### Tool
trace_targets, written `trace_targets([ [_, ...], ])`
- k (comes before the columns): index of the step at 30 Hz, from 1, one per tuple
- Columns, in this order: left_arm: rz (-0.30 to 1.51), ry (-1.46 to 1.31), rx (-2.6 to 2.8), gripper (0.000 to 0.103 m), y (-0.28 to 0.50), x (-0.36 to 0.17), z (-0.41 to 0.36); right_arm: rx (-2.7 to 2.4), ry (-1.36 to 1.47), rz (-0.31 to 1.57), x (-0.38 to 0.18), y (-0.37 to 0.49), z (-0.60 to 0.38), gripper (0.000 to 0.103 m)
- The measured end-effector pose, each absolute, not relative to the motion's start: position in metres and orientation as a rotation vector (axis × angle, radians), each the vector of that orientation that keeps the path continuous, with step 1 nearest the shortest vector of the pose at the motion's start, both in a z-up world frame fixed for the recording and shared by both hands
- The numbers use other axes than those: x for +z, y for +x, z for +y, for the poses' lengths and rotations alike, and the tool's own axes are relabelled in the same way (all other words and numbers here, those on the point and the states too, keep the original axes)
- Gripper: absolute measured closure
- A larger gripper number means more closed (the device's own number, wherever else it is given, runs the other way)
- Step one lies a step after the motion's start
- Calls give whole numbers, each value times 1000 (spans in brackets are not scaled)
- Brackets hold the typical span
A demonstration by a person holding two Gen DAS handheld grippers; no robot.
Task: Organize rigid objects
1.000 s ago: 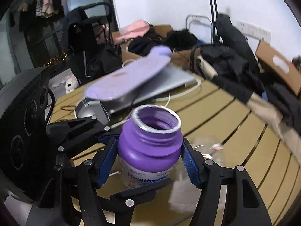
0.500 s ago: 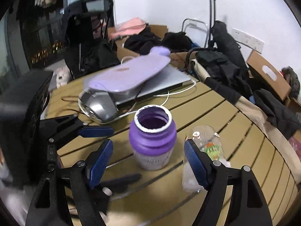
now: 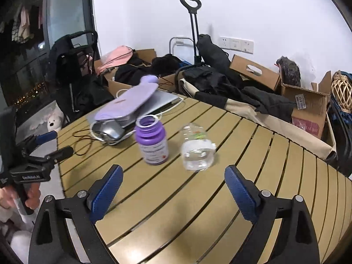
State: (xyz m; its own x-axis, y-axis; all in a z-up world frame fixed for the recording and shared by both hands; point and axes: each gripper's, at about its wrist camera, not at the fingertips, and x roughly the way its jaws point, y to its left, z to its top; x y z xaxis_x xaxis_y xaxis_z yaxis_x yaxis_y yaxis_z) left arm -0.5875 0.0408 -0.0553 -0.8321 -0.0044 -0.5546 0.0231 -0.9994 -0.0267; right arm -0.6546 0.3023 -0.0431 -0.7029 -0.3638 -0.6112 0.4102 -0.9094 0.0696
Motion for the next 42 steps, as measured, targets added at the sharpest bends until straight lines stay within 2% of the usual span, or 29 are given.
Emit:
trace_targets([
  [5,118,795,-2976,0,-517,-10,34,-2592,898,57,-23,-592,295,6],
  [11,195,714,-2957,0,-378,32,38,-2626,855,98,14,-479,282,6],
  [15,118,667,-2972,0,-281,38,60,-2590,850,99,21,-390,282,6],
  [18,135,626,-2979,0,-222,38,70,-2595,837,114,20,-321,282,6],
  [24,-38,534,-2995,0,-95,32,86,-2603,746,96,19,-188,282,6],
  [26,-25,533,-2990,0,-70,30,78,-2644,708,95,17,-150,283,6],
  [30,88,509,-2961,0,-24,23,48,-2624,653,-25,13,-81,279,6],
  [33,137,461,-2946,0,1,18,34,-2625,605,33,17,-53,263,6],
  [36,161,467,-2940,0,7,18,23,-2611,572,76,22,-49,247,6],
  [42,123,425,-2943,0,14,20,20,-2590,535,10,29,-51,231,6],
])
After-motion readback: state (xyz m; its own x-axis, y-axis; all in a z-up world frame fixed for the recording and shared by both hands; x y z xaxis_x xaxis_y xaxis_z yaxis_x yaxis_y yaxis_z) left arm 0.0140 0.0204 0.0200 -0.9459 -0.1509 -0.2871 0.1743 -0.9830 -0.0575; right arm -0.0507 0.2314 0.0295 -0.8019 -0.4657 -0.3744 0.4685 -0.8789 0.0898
